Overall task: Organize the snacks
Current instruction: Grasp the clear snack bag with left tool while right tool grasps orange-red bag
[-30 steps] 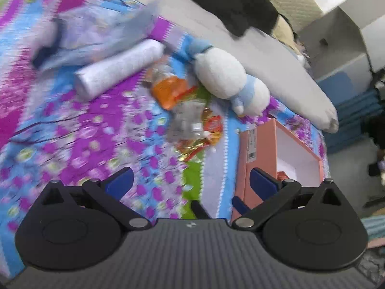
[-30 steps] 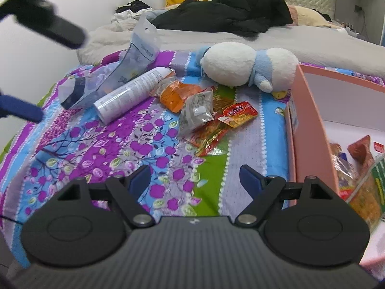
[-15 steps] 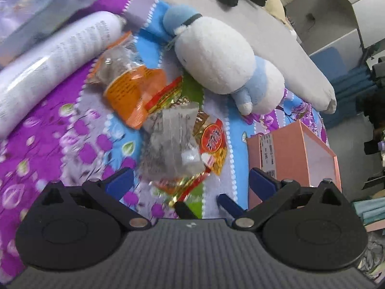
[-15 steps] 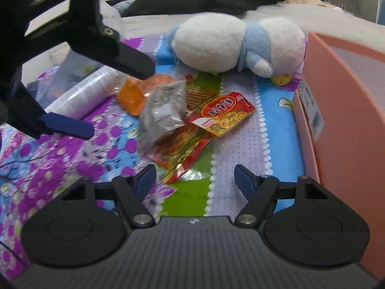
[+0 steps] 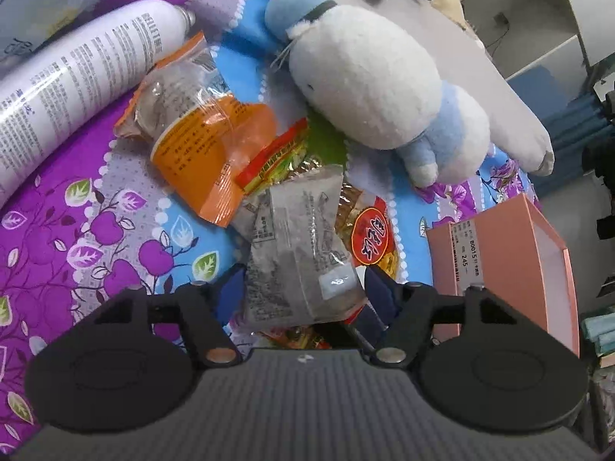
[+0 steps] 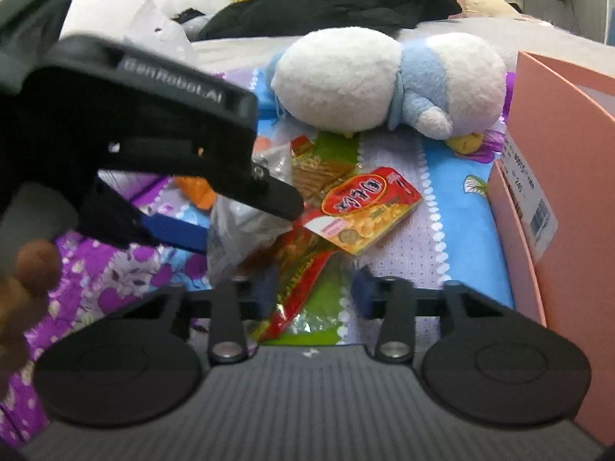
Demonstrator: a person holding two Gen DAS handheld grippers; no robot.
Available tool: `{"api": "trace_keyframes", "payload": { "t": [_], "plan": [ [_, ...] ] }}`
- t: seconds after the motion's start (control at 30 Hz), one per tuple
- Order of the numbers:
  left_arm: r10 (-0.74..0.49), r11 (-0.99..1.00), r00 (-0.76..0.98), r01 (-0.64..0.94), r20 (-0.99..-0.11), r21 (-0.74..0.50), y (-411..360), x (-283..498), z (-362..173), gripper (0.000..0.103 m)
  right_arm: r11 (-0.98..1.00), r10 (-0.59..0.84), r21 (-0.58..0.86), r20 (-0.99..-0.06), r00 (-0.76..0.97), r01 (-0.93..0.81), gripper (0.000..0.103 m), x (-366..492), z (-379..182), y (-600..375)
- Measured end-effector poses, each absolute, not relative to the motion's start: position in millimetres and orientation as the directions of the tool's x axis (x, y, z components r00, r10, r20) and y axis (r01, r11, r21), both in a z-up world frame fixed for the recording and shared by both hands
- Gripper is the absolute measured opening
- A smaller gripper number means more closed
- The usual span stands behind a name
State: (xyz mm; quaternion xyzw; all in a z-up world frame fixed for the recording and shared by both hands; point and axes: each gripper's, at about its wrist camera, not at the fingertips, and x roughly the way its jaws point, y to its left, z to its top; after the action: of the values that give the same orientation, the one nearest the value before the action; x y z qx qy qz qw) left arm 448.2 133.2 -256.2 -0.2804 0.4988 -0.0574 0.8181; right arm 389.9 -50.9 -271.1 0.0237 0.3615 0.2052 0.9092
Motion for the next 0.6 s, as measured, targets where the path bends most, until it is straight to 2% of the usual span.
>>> {"api": "trace_keyframes", "payload": {
  "t": [0.1, 0.13, 0.6],
  "plan": [
    [-0.374, 0.823, 0.506, -0.204, -0.777, -0.53, 136, 439, -255, 0.07, 0.91, 0.408, 0.227, -0.642, 0.649, -0.348, 0.018, 387, -265, -54],
    [-0.383, 0.817, 0.51, -0.201, -0.77, -0.54, 137, 435, -253, 0.068, 0.905, 0.419, 0.243, -0.64, 0.644, -0.348, 0.009, 385, -263, -55],
    [-0.329, 0.837, 0.516, -0.228, -0.791, -0.497, 145, 328, -221, 0.063, 0.918, 0.392, 0.238, -0.661, 0.64, -0.317, 0.008, 309, -230, -76]
  ]
}}
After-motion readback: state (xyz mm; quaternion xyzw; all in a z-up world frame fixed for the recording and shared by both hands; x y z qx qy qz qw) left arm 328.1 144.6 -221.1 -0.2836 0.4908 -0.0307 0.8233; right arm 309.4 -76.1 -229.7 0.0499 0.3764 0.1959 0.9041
